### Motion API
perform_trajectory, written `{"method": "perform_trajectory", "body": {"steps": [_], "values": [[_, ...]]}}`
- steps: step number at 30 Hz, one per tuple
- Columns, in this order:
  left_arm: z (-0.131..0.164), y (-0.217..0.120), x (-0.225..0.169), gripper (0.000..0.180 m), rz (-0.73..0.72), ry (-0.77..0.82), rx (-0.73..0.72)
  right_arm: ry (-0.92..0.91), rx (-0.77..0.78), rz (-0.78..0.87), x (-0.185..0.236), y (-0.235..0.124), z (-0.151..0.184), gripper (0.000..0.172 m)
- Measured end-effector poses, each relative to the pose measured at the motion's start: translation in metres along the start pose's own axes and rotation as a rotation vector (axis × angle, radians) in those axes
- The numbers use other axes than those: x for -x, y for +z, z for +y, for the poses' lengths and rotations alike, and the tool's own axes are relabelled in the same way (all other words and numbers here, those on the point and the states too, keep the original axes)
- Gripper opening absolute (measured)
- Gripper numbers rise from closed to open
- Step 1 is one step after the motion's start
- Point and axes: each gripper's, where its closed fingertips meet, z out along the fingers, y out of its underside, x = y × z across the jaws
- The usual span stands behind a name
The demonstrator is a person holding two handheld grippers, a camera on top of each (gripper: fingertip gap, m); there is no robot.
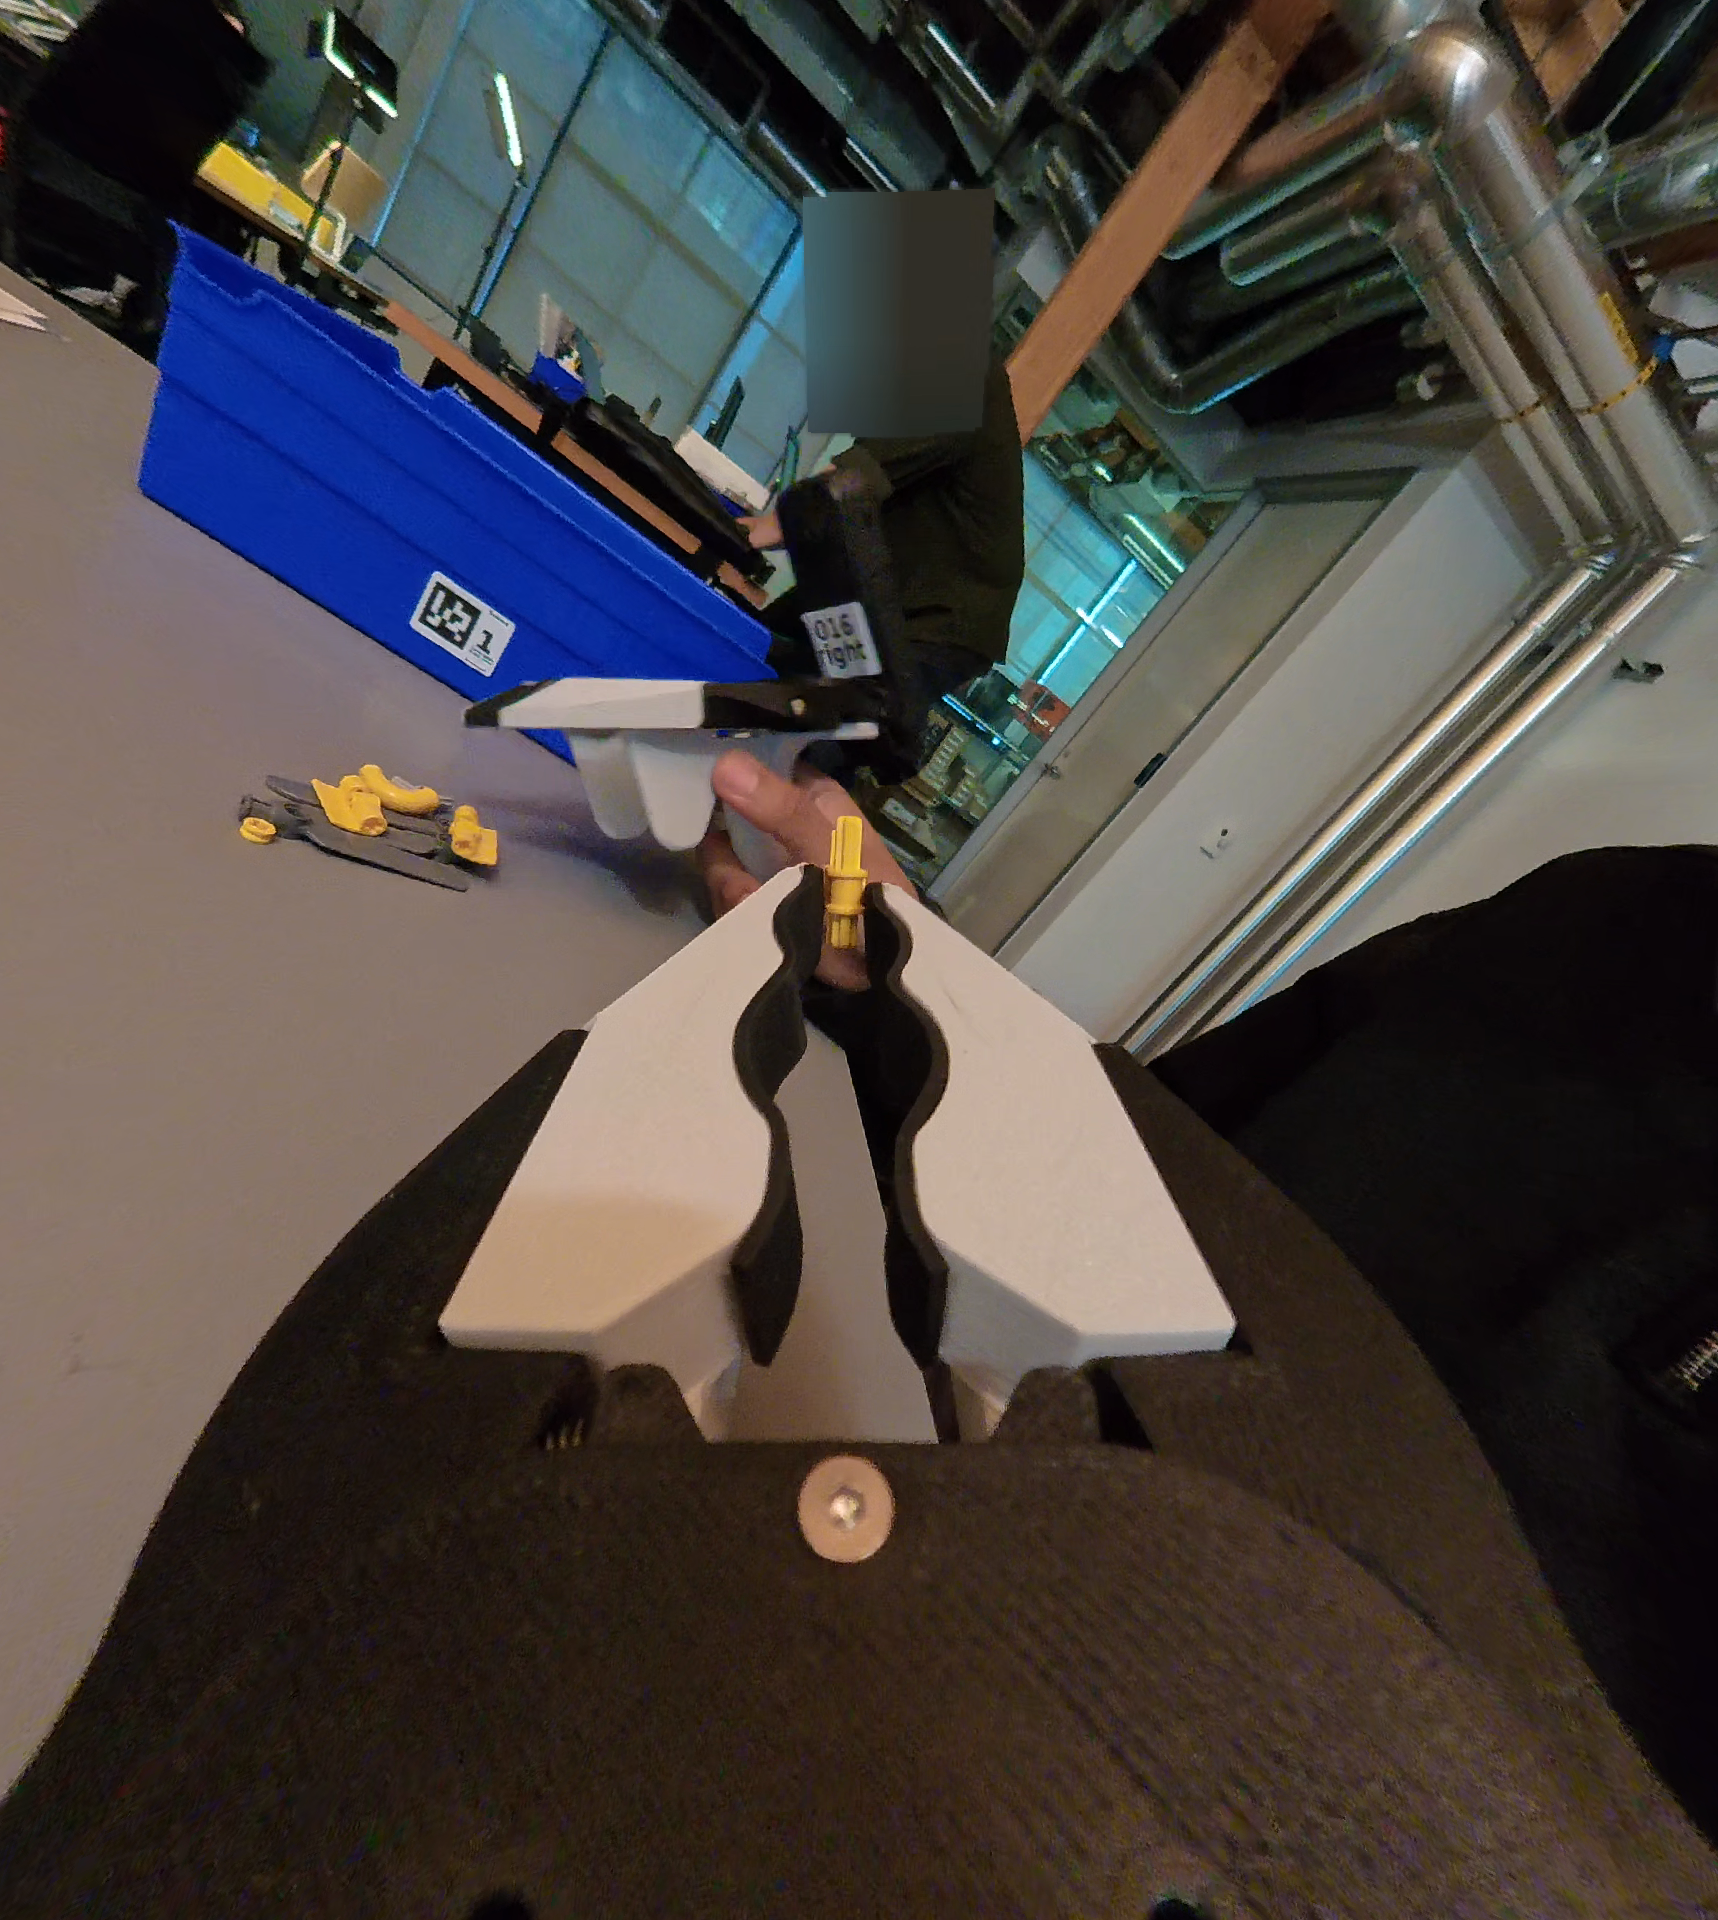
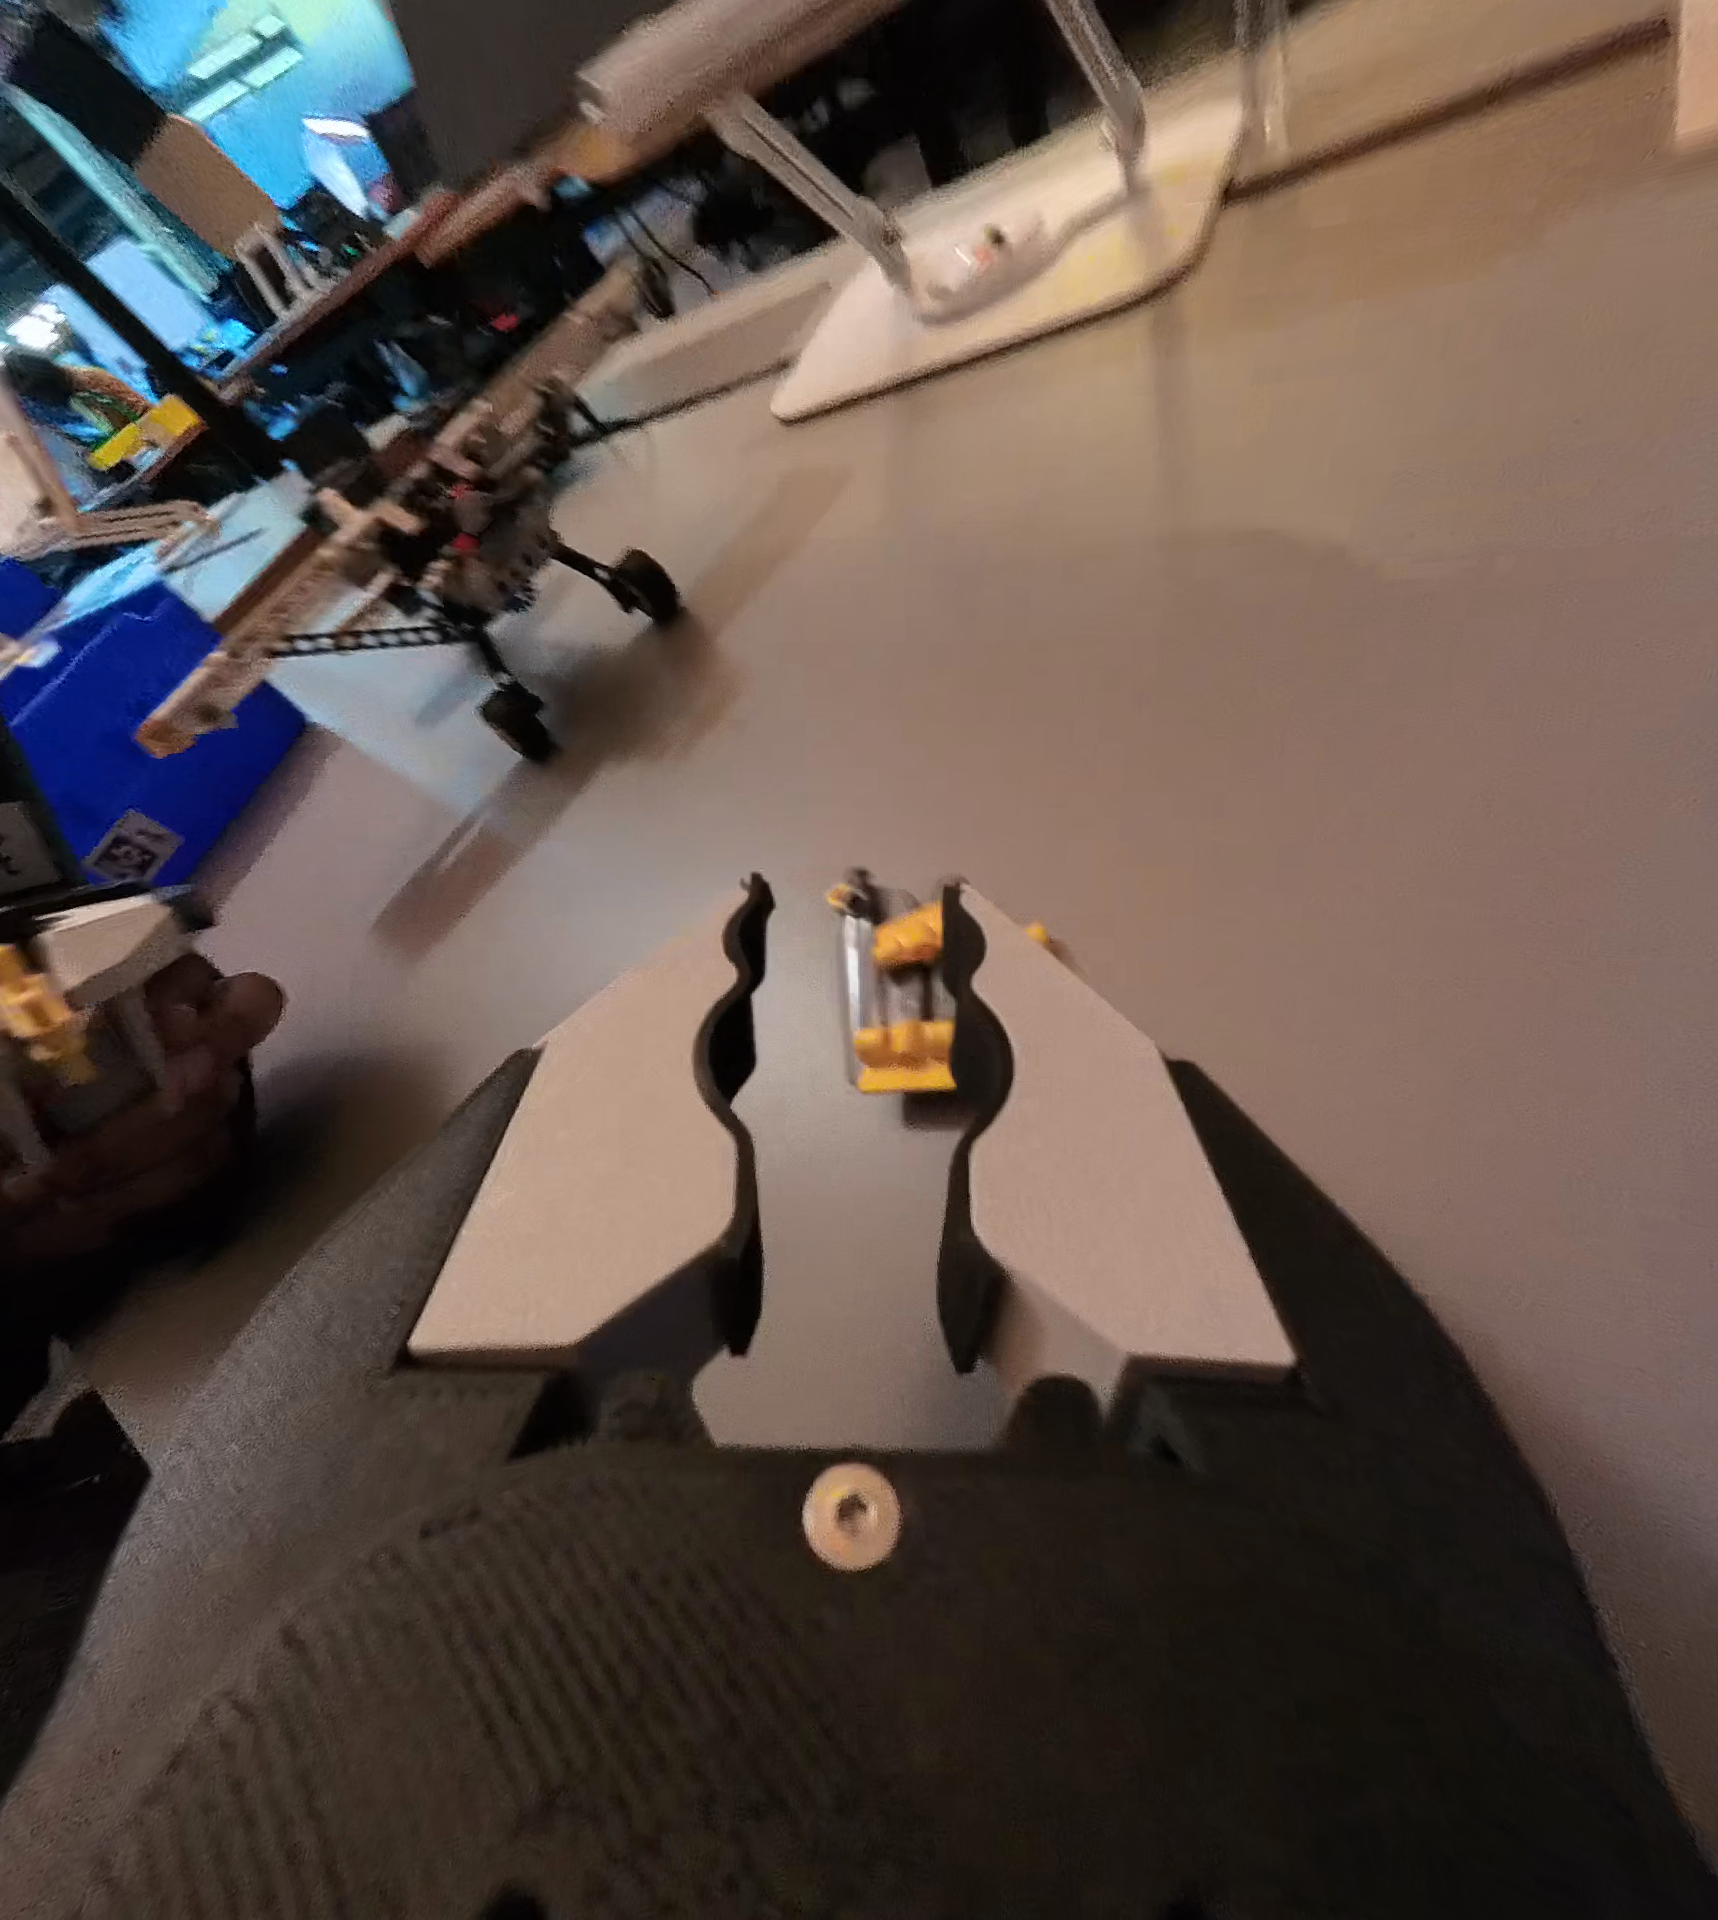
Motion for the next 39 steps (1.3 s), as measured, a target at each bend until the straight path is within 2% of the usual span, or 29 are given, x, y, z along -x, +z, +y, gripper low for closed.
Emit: {"method": "perform_trajectory", "body": {"steps": [2,4,8,10,16,19,22,26,31,39], "values": [[-0.002,-0.001,0.0,0.003,0.005,-0.014,-0.011,-0.083,-0.06,-0.095,0.03,-0.003,-0.01,0.035],[-0.003,-0.002,0.001,0.002,0.016,-0.033,-0.024,-0.147,-0.1,-0.282,0.076,-0.006,-0.013,0.028],[-0.006,-0.003,0.0,0.003,0.033,-0.057,-0.042,-0.098,-0.102,-0.692,0.153,-0.015,-0.003,0.027],[-0.008,-0.005,0.0,0.003,0.04,-0.069,-0.055,-0.124,-0.105,-0.789,0.169,-0.017,0.005,0.03],[-0.01,-0.007,-0.003,0.003,0.097,-0.145,-0.078,-0.464,-0.169,-0.645,0.178,-0.01,0.02,0.028],[-0.004,-0.002,-0.006,0.003,0.114,-0.149,-0.039,-0.508,-0.212,-0.612,0.178,-0.01,0.019,0.018],[-0.001,-0.001,-0.006,0.003,0.106,-0.129,-0.023,-0.475,-0.198,-0.653,0.179,-0.012,0.02,0.007],[-0.002,0.0,-0.009,0.003,0.125,-0.126,-0.03,-0.416,-0.205,-0.69,0.18,-0.015,0.017,0.003],[-0.008,-0.003,-0.011,0.006,0.137,-0.123,-0.062,-0.319,-0.247,-0.709,0.177,-0.018,0.007,0.002],[0.0,0.002,-0.01,0.018,0.125,-0.121,-0.021,-0.131,-0.269,-0.778,0.178,-0.015,0.0,0.002]]}}
